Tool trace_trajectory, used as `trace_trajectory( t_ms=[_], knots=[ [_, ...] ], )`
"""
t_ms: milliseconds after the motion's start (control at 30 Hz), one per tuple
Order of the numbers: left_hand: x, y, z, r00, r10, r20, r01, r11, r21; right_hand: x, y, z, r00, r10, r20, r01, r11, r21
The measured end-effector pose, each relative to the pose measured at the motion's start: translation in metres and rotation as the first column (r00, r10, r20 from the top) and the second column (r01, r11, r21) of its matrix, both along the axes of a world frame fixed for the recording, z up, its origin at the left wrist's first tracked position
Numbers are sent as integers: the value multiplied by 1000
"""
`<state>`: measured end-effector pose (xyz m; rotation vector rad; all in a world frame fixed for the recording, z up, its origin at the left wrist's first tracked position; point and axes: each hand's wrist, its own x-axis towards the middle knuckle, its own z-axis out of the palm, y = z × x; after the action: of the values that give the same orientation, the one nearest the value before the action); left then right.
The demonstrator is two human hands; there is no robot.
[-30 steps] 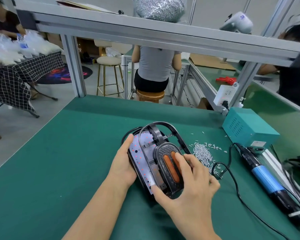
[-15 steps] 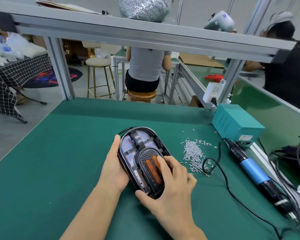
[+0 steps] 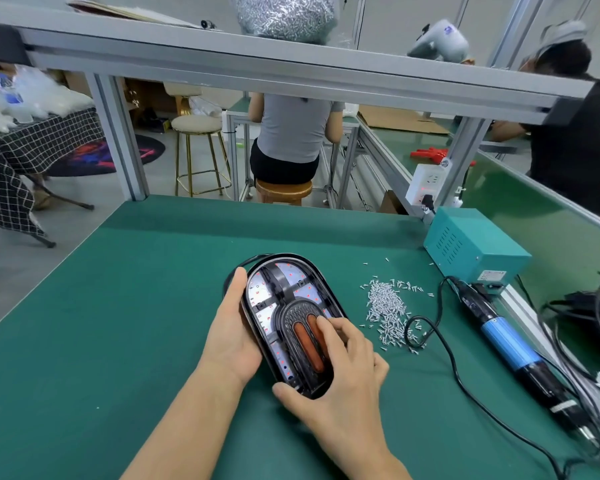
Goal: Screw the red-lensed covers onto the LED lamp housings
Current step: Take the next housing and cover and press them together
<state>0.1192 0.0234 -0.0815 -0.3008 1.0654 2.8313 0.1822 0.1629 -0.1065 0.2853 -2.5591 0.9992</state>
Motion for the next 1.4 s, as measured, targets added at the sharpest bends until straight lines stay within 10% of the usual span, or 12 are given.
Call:
trace_trajectory(
  t_ms=[767,1000,1200,1400],
  knots=[
    [-1,2,4,994,109,-20,-110,954,-279,-3,4,-6,1000,22,16,-24,994,111],
    [-2,1,1,988,153,5,-146,953,-267,-16,26,5,981,-29,-190,27,1000,-16],
    [-3,1,0,992,127,-10,-126,962,-243,-48,40,13,968,101,230,-47,972,-229],
    [-5,3,-1,989,147,2,-141,956,-258,-56,33,8,954,166,249,-73,937,-342]
  ],
)
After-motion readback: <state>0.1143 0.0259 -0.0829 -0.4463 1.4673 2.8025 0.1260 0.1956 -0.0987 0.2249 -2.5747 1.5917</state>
